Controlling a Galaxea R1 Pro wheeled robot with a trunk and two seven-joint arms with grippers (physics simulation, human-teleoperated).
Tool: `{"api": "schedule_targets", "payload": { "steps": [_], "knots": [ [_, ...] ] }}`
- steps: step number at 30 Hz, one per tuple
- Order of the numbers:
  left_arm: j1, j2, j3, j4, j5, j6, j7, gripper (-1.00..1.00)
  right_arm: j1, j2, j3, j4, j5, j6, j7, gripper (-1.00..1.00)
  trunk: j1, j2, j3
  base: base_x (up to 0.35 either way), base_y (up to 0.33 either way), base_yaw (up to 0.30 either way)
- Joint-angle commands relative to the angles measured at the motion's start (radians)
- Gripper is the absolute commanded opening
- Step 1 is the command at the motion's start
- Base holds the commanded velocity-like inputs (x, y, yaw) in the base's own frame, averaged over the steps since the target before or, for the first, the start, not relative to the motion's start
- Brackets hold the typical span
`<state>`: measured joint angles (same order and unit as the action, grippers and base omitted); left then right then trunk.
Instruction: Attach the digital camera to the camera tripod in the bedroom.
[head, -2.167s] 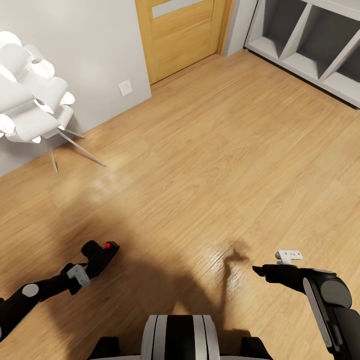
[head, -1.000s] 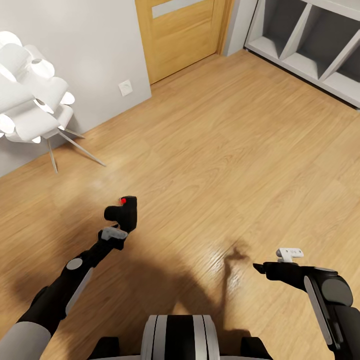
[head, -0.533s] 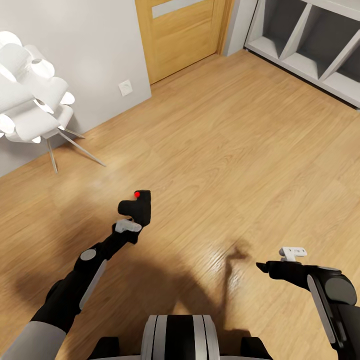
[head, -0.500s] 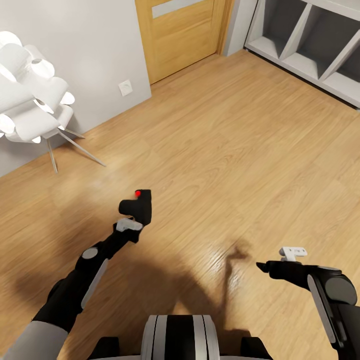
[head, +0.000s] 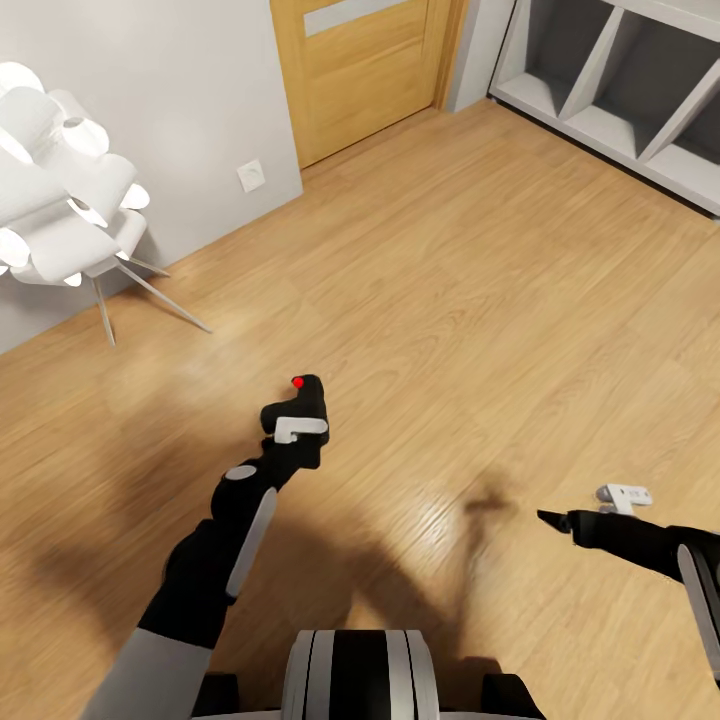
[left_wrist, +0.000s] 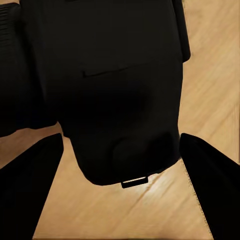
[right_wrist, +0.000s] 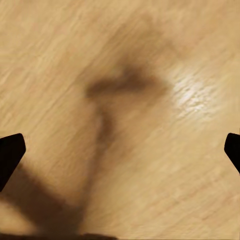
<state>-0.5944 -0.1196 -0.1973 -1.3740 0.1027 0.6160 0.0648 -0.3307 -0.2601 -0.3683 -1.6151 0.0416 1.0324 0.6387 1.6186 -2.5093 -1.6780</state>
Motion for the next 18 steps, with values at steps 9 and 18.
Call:
{"api": "schedule_targets", "payload": {
  "steps": [9, 18],
  "knots": [
    [-0.024, -0.028, -0.042, -0.007, 0.04, 0.078, 0.089, -1.0, 0.0, -0.041, -0.063, 0.0, 0.004, 0.005, 0.166, 1.0, 0.0, 0.0, -0.001, 0.0, 0.0, 0.0],
    [-0.024, -0.038, -0.069, -0.017, 0.146, 0.147, 0.198, -1.0, 0.002, -0.05, -0.077, 0.0, 0.004, 0.004, 0.202, 1.0, 0.0, 0.0, -0.001, 0.0, 0.0, 0.0]
  ]
}}
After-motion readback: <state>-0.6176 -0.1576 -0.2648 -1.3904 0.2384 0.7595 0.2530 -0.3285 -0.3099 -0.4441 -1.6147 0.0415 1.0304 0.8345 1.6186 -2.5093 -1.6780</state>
